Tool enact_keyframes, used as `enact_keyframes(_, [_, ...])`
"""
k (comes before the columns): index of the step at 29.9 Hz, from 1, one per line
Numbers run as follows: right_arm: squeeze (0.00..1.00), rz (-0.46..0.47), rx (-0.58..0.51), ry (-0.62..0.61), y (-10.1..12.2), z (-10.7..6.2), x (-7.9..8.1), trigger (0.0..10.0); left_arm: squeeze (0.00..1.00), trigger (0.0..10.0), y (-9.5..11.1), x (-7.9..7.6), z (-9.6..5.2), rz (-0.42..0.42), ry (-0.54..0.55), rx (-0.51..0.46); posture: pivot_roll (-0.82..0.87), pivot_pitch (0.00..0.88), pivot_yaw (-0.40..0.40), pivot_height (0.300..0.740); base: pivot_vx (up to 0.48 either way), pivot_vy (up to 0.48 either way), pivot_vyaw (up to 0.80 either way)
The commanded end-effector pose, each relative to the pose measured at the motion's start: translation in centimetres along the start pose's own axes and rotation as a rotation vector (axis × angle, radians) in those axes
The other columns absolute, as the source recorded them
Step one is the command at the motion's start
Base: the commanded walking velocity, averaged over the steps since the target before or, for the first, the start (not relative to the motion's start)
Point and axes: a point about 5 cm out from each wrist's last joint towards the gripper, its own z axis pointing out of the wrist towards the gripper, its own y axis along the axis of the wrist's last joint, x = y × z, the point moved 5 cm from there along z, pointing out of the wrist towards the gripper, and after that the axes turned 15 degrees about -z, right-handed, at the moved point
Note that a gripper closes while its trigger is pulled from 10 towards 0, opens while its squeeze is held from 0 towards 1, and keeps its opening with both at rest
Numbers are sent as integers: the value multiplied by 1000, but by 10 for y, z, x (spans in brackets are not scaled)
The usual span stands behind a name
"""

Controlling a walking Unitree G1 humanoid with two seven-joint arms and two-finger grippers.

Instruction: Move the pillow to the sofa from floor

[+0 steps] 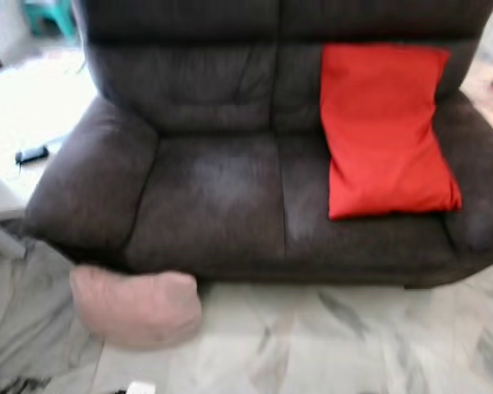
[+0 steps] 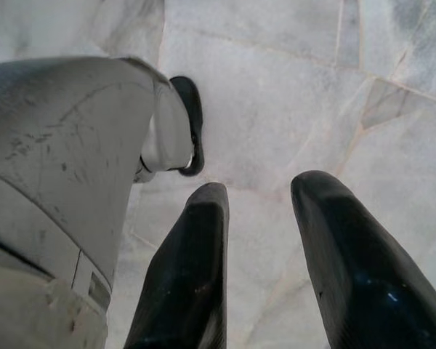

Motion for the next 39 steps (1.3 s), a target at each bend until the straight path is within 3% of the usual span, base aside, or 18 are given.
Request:
enact_keyframes(1, [0, 6, 25, 16, -9, -1, 7, 10000, 0, 10000, -17, 5, -3, -14, 11, 49, 33, 154, 7, 740, 0, 307, 0])
enact_keyframes(30, [0, 11, 17, 16, -9, -1, 8, 10000, 0, 10000, -17, 6, -3, -14, 9, 49, 36, 165, 8, 740, 0, 306, 0])
enact_keyframes(39, [0, -27, 16, 20, -8, -1, 7, 10000, 0, 10000, -17, 5, -3, -14, 10, 49, 36, 166, 7, 740, 0, 304, 0])
